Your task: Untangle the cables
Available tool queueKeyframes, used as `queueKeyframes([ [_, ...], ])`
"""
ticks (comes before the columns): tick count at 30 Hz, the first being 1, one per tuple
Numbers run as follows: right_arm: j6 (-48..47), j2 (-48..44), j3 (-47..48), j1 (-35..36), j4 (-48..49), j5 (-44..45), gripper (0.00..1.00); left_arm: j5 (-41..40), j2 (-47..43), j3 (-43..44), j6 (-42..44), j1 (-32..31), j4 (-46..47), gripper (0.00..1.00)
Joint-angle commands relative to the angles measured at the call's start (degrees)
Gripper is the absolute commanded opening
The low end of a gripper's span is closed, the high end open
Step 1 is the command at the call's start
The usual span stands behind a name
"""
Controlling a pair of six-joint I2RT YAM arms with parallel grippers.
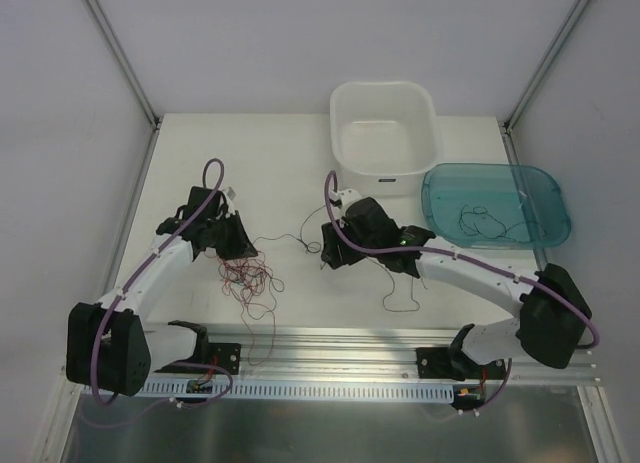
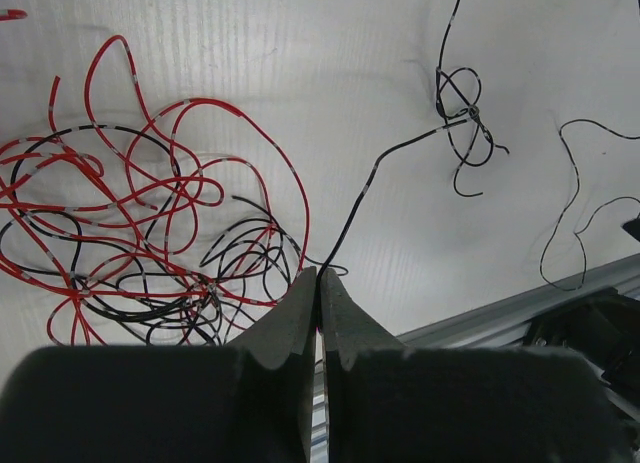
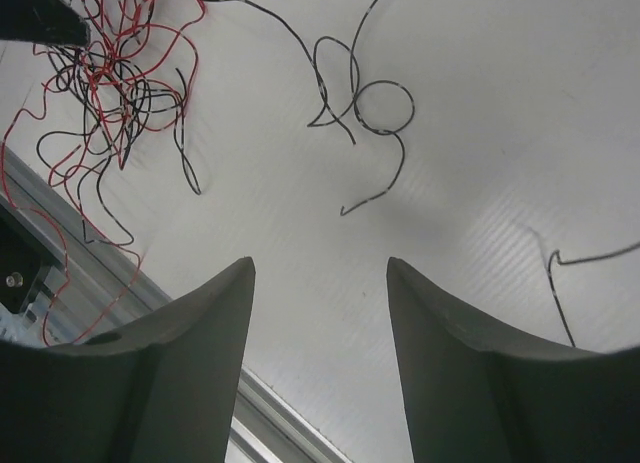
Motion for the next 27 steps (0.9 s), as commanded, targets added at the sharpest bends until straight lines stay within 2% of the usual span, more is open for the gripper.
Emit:
queueKeyframes([
  [1, 2.91, 5.06, 3.23, 0.33, 11.34, -4.12, 0.59, 2.2, -2.82, -1.67, -2.07, -0.4, 0.7, 0.0],
  [4, 5.63, 11.73, 4.29, 0.77, 16.08, -3.5, 0.56, 2.46, -4.05, -2.2, -2.69, -0.49, 0.88, 0.0],
  [8, 9.58, 16.23, 5.26, 1.47, 20.57, -2.27, 0.52, 2.72, -4.93, -2.64, -3.13, -0.49, 0.88, 0.0],
  [12, 13.72, 20.62, 5.52, 2.18, 23.55, 3.34, 0.5, 3.16, -5.63, -2.9, -3.39, -0.49, 0.96, 0.0],
  [19, 16.45, 23.88, 7.45, 3.14, 22.78, 8.71, 0.47, 3.69, -6.33, -3.17, -3.48, -0.49, 1.05, 0.0],
  [25, 18.21, 25.81, 8.34, 3.41, 22.07, 11.87, 0.37, 4.74, -6.95, -3.34, -4.01, -0.49, 1.14, 0.0],
  [27, 18.21, 26.34, 8.34, 3.41, 22.16, 12.58, 0.3, 5.1, -7.3, -3.52, -4.27, -0.49, 1.14, 0.0],
])
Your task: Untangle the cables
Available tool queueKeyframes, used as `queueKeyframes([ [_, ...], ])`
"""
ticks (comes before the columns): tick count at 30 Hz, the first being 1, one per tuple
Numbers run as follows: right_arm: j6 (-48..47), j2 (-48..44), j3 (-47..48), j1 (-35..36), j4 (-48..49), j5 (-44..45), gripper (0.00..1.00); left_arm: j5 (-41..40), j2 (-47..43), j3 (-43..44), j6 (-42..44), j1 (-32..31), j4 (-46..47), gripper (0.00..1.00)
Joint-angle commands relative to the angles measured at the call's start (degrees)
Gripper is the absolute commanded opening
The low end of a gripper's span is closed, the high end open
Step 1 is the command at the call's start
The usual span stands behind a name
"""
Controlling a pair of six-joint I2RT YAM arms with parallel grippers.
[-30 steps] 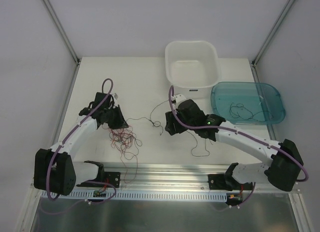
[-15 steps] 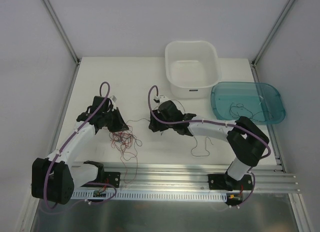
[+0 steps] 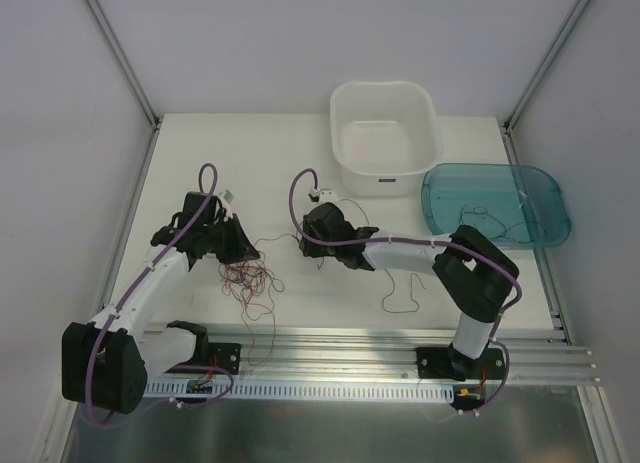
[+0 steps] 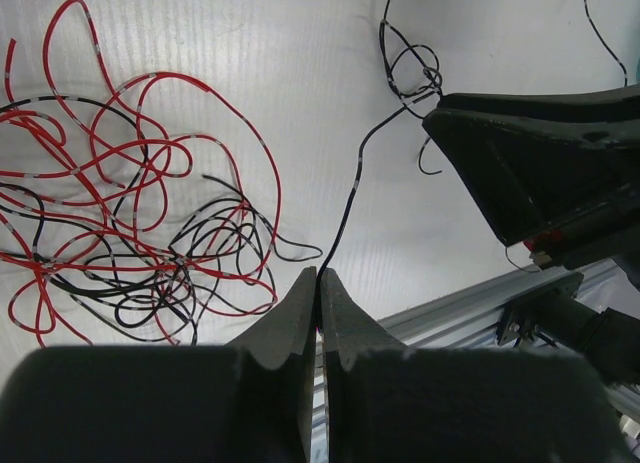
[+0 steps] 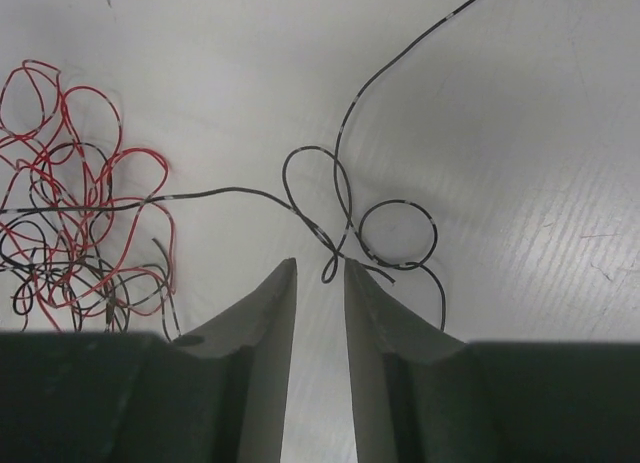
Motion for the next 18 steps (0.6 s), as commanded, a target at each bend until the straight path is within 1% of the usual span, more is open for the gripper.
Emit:
queueKeyframes([
  [1, 2.17, 0.99, 2.15, 0.46, 1.9, 3.64, 0.28, 2.63, -2.25, -0.87, -1.56, -0.47, 0.92, 0.0],
  [2, 2.35, 1.43, 2.24, 0.46, 1.99, 3.82, 0.26, 2.72, -2.34, -0.79, -1.74, -0.47, 0.92, 0.0],
  [7, 4.63, 2.39, 2.33, 0.46, 1.64, 6.1, 0.24, 3.07, -3.22, -1.23, -2.18, -0.47, 0.92, 0.0],
  [12, 5.34, 3.1, 2.41, 0.46, 1.81, 7.25, 0.18, 3.95, -3.66, -1.58, -2.35, -0.55, 0.92, 0.0],
  [16, 5.42, 3.36, 1.89, 0.54, 3.92, 5.93, 0.18, 4.03, -3.92, -1.66, -2.61, -0.55, 1.01, 0.0],
  [18, 5.51, 3.28, 1.19, 0.54, 5.85, 5.32, 0.2, 4.21, -3.84, -1.58, -2.79, -0.55, 1.01, 0.0],
])
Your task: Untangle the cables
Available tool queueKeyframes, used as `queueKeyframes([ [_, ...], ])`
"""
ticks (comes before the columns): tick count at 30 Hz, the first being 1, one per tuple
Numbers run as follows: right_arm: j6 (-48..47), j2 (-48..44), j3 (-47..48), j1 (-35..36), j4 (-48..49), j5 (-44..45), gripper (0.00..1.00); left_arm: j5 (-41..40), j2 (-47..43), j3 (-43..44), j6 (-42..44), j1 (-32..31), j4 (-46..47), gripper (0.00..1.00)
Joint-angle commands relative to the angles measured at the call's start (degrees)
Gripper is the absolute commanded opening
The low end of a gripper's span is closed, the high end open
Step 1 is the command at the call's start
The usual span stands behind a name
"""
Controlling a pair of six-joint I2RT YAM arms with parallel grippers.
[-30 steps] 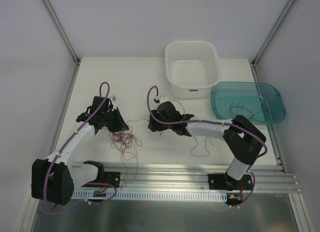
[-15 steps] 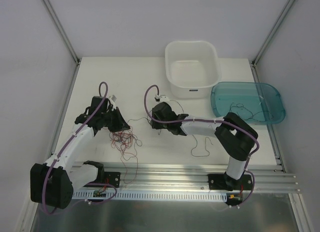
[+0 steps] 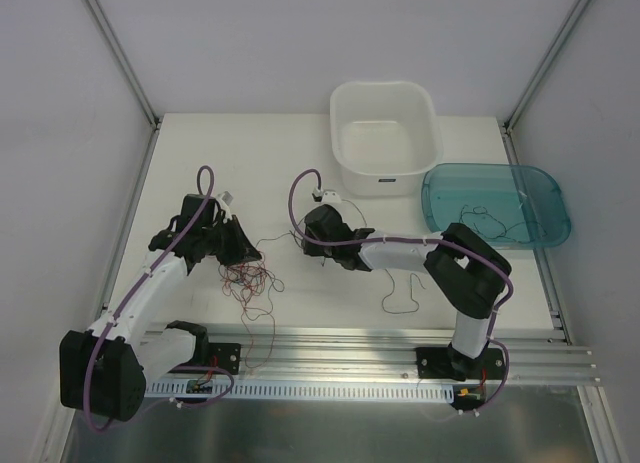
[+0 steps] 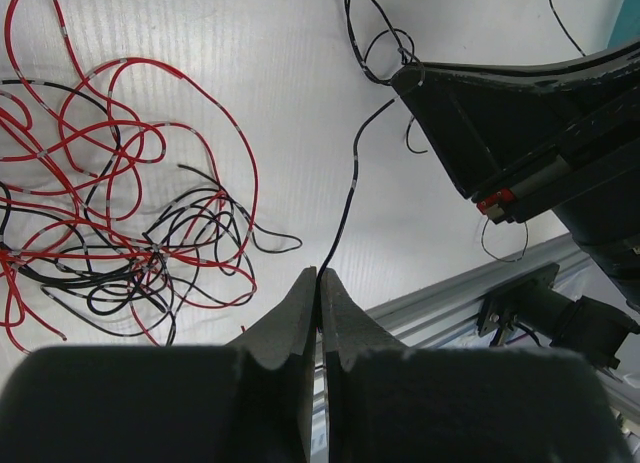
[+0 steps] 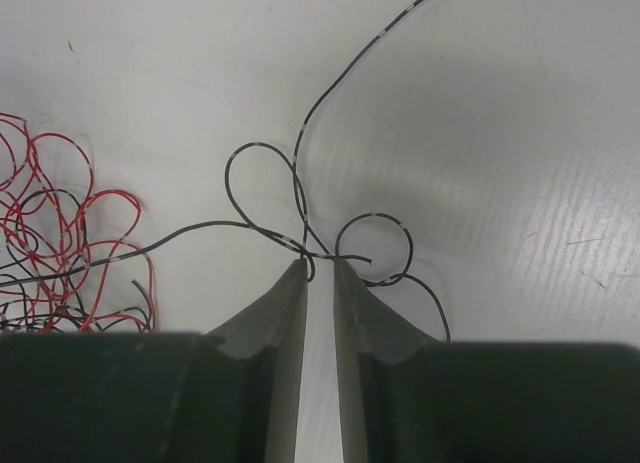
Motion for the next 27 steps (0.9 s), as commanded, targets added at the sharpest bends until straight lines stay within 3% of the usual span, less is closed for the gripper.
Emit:
queueKeyframes([
  [1, 1.29, 0.26, 0.36, 0.37, 5.46, 0.13, 0.21, 2.16, -1.28, -0.57, -0.89, -0.55, 0.64, 0.0],
  [6, 1.56, 0.7, 0.61, 0.2, 6.61, -0.22, 0.19, 2.42, -1.63, -0.48, -0.98, -0.64, 0.64, 0.0],
  [11, 1.73, 0.7, -0.17, -0.24, 6.52, 0.39, 0.01, 2.68, -2.33, -0.48, -0.98, -0.64, 0.55, 0.0],
  [27, -0.72, -9.75, -11.51, -9.21, 2.66, 0.84, 0.01, 0.67, -4.27, 0.48, 0.43, -0.55, -0.42, 0.0],
])
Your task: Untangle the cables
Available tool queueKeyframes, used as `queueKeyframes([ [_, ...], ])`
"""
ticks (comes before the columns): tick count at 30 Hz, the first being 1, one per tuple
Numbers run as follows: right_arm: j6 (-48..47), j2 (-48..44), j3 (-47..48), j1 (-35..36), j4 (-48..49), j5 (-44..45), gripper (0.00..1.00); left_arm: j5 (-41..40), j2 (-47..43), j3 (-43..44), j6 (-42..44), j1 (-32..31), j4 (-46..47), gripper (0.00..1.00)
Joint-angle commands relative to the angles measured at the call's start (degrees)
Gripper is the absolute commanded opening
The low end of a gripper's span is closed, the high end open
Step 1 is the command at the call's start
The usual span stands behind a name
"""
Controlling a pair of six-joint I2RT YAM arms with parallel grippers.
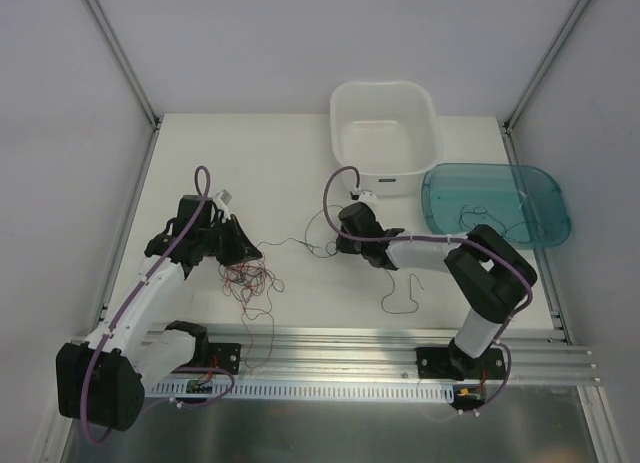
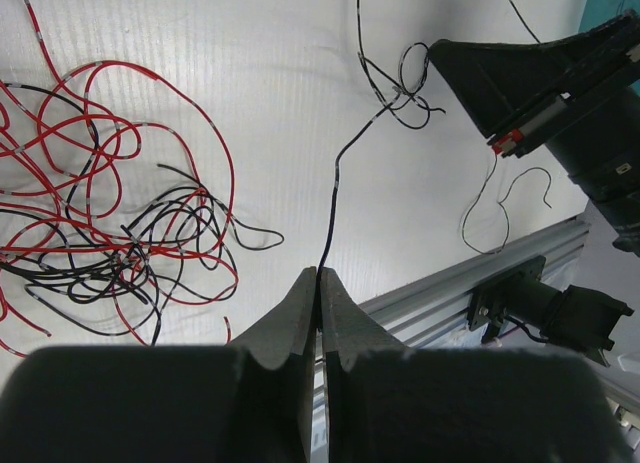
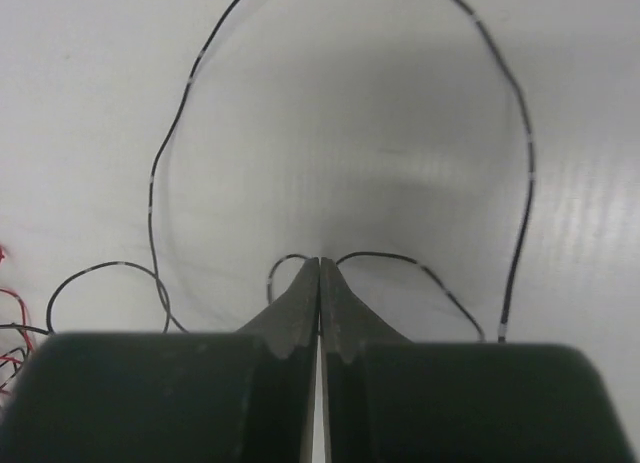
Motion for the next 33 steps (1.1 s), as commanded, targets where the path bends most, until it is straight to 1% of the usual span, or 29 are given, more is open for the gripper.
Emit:
queueKeyframes([
  [1, -2.97, -5.3, -1.02, -1.75, -1.47, 0.55, 0.01, -0.73, -1.53, 0.77, 0.69, -0.55, -0.59, 0.0],
  [5, -7.82, -7.41, -0.76, -1.58, -2.09, -2.87, 0.01, -0.21, -1.54, 1.12, 1.13, -0.55, -0.59, 0.0],
  [8, -8.69, -8.11, -0.06, -1.58, -5.69, -1.48, 0.01, -0.03, -1.45, 0.86, 1.39, -0.55, -0.85, 0.0],
  [10, -9.84, -9.34, -0.67, -1.32, -5.18, -2.87, 0.01, -0.47, -1.71, 0.51, 0.43, -0.55, -0.86, 0.0],
  [11, -10.89, -9.78, -0.85, -1.06, -3.52, -5.84, 0.05, -0.38, -1.63, 0.07, 0.25, -0.55, -0.77, 0.0],
  [12, -11.33, -10.05, -0.94, -0.53, -2.81, -6.82, 0.09, -0.3, -1.45, -0.11, -0.01, -0.55, -0.85, 0.0],
  [13, -11.77, -10.66, -0.5, 0.86, -2.1, -7.35, 0.2, -0.21, -1.28, -0.11, -0.27, -0.55, -0.86, 0.0],
  [15, -11.86, -10.93, 0.29, 2.45, -2.27, -7.01, 0.27, -0.21, -1.19, -0.37, -0.54, -0.55, -0.86, 0.0],
  [16, -11.43, -11.1, 1.08, 4.29, -2.53, -6.75, 0.34, -0.38, -1.27, -0.29, -0.63, -0.55, -0.77, 0.0],
  [18, -10.72, -10.93, 1.7, 6.06, -2.01, -5.78, 0.38, -0.56, -1.62, -0.46, -0.63, -0.55, -0.86, 0.0],
  [19, -10.55, -10.41, 2.66, 7.46, -1.66, -5.86, 0.43, -0.73, -1.8, -0.38, -0.72, -0.55, -0.86, 0.0],
  [22, -10.63, -8.91, 4.77, 9.39, -2.35, -5.51, 0.48, -0.21, -1.63, -0.46, -0.72, -0.55, -0.86, 0.0],
  [27, -10.46, -5.4, 8.2, 10.63, -4.11, -3.67, 0.49, -0.12, -1.71, -0.38, -0.98, -0.55, -0.86, 0.0],
  [33, -7.91, -2.15, 11.01, 12.21, -8.77, 2.31, 0.49, 0.06, -2.06, -0.29, -1.16, -0.55, -0.77, 0.0],
])
